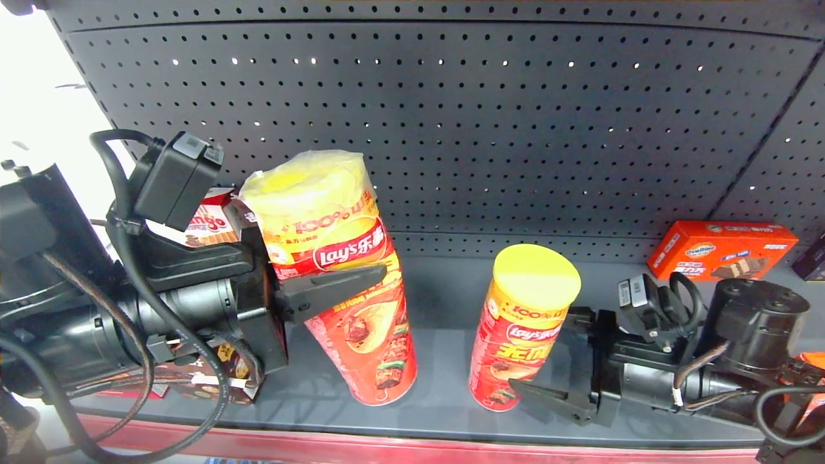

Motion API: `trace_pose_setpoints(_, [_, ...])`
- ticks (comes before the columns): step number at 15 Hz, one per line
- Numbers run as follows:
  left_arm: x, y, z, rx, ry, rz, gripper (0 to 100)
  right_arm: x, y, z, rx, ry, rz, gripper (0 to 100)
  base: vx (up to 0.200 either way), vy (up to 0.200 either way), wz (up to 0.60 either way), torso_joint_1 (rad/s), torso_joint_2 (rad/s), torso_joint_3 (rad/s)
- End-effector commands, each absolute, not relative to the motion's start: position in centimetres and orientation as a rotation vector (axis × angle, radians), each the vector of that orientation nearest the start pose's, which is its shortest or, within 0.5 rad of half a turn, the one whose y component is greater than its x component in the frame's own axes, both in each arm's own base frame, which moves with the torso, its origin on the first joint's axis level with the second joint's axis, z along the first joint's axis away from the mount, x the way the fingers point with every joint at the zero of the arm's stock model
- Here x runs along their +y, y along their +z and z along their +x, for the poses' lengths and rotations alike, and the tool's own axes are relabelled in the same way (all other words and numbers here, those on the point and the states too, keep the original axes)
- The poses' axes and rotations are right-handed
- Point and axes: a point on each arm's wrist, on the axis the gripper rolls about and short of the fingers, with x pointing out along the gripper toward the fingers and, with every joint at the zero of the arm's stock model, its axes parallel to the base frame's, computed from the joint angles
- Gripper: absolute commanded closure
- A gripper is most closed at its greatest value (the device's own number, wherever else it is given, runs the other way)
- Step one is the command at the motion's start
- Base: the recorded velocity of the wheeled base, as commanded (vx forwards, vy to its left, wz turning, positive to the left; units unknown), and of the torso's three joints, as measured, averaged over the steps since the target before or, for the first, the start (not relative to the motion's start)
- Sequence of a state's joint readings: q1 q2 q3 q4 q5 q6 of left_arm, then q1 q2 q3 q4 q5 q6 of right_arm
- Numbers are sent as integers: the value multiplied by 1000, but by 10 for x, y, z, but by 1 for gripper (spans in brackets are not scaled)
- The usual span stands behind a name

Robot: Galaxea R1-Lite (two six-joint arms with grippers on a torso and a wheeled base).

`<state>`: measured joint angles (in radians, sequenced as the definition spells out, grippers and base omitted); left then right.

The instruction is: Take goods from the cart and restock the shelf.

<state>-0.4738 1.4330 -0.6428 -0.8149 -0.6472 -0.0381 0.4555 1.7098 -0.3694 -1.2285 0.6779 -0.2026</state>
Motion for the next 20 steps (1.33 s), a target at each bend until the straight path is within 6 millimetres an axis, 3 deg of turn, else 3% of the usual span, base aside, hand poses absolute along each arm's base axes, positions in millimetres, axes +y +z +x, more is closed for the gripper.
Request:
trace_pose_setpoints(1, [-118,229,201,-6,-1122,-32,100,110,144,208,-36,1112,-174,0,0,0,0,0,0,0])
trace_pose_setpoints(6, [-118,228,201,-4,-1123,-32,100,85,156,154,-110,1107,-182,0,0,0,0,0,0,0])
trace_pose_setpoints(12, [-118,227,200,-4,-1126,-32,100,35,177,116,-196,834,-218,0,0,0,0,0,0,0])
trace_pose_setpoints(15, [-117,227,200,-5,-1123,-31,100,18,175,95,-152,621,-213,0,0,0,0,0,0,0])
trace_pose_setpoints(19, [-117,225,198,-23,-1126,-29,100,8,155,37,-116,353,-153,0,0,0,0,0,0,0])
trace_pose_setpoints(20, [-117,225,198,-23,-1126,-29,100,7,153,31,-114,332,-149,0,0,0,0,0,0,0])
